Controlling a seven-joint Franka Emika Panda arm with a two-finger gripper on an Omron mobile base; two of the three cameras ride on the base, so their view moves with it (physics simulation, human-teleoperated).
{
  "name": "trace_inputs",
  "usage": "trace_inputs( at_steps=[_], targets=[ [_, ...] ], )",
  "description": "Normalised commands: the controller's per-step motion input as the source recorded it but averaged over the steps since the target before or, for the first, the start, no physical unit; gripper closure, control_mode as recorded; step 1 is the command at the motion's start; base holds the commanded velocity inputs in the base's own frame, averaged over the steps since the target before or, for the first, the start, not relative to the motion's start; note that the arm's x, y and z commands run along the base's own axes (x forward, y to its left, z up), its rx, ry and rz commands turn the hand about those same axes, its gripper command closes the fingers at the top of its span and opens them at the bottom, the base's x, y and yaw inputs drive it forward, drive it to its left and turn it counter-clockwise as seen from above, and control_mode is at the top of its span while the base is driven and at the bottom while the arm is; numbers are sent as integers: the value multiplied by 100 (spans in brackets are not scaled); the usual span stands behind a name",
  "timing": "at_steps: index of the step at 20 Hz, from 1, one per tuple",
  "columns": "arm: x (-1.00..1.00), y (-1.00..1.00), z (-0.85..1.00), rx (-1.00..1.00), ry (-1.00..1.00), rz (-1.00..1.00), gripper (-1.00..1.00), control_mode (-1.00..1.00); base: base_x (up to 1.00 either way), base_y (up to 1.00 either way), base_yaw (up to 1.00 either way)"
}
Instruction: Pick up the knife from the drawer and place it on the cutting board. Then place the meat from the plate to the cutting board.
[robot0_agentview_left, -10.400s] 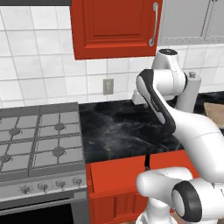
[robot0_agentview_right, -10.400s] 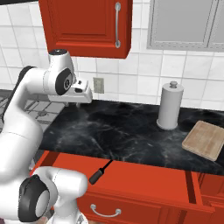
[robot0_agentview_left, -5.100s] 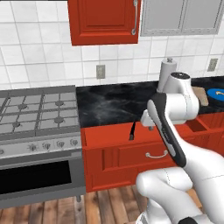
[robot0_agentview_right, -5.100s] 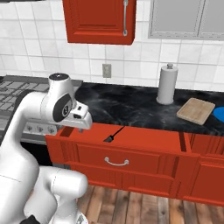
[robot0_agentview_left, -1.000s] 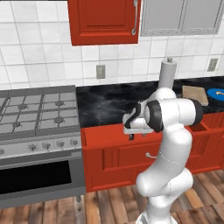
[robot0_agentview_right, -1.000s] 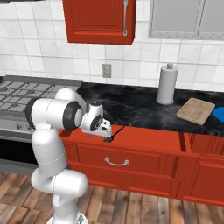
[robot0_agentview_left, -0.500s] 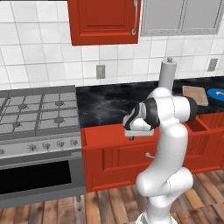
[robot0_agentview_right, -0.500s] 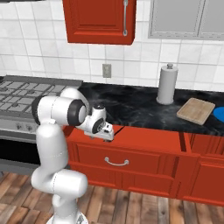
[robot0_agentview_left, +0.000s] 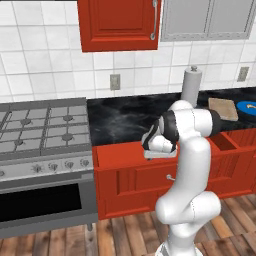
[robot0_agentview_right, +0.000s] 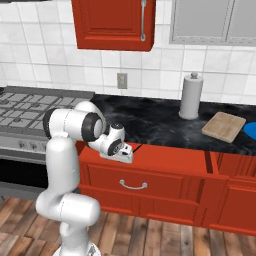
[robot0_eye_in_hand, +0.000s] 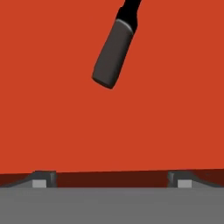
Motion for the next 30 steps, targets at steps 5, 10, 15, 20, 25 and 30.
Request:
trace_inputs(
  at_steps=[5, 10, 15, 20, 25, 30],
  targets=[
    [0, -18, -4, 8, 12, -2, -100, -100, 0, 0, 0],
    [0, -4, 0, 4, 23, -9, -100, -100, 0, 0, 0],
    [0, 0, 5, 0, 24, -12, -100, -100, 0, 0, 0],
    [-10, -7, 5, 0, 24, -17, -100, -100, 0, 0, 0],
    [-84, -35, -45, 3, 16, -22, -100, -100, 0, 0, 0],
    [-100, -50, -27, 7, 1, -22, -100, -100, 0, 0, 0]
  ],
)
